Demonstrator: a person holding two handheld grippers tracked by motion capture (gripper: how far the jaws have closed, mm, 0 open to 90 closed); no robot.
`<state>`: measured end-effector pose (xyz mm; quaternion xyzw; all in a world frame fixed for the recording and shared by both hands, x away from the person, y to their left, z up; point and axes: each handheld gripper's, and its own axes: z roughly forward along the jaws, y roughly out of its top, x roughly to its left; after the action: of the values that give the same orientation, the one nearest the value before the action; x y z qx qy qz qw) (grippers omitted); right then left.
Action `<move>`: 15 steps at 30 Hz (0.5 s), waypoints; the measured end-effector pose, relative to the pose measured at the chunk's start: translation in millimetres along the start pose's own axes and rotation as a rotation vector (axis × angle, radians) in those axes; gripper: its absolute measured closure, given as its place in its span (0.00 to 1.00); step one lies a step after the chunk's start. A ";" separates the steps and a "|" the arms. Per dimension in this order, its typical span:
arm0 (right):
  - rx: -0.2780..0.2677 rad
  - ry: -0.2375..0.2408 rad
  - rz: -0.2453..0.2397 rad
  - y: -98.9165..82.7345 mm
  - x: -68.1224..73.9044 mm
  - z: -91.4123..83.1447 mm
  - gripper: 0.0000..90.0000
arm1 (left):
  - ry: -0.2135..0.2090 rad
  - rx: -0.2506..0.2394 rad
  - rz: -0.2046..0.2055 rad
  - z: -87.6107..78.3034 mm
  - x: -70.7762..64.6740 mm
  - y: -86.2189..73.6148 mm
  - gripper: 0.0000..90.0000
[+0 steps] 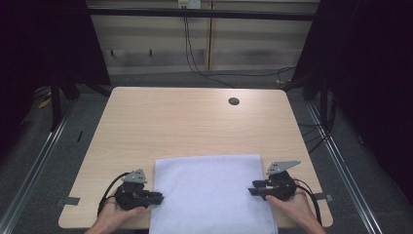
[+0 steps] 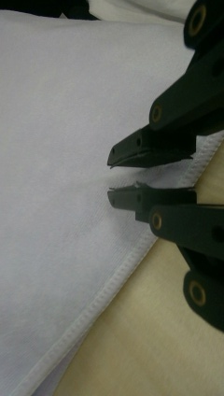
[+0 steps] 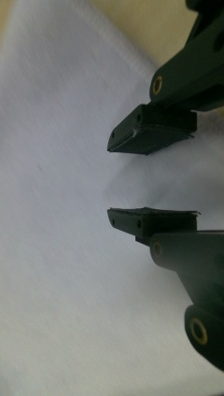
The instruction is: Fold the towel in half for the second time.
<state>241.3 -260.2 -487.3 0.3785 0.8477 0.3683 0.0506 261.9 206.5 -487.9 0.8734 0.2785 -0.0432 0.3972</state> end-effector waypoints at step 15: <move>-0.086 -0.086 0.088 42.6 -83.0 21.4 0.51 | 0.175 -0.140 -0.069 8.1 72.0 46.7 0.57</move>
<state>333.7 -285.2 -490.5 0.4283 0.8106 0.3899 0.0869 348.0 208.6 -483.5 0.8338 0.3446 0.0391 0.4297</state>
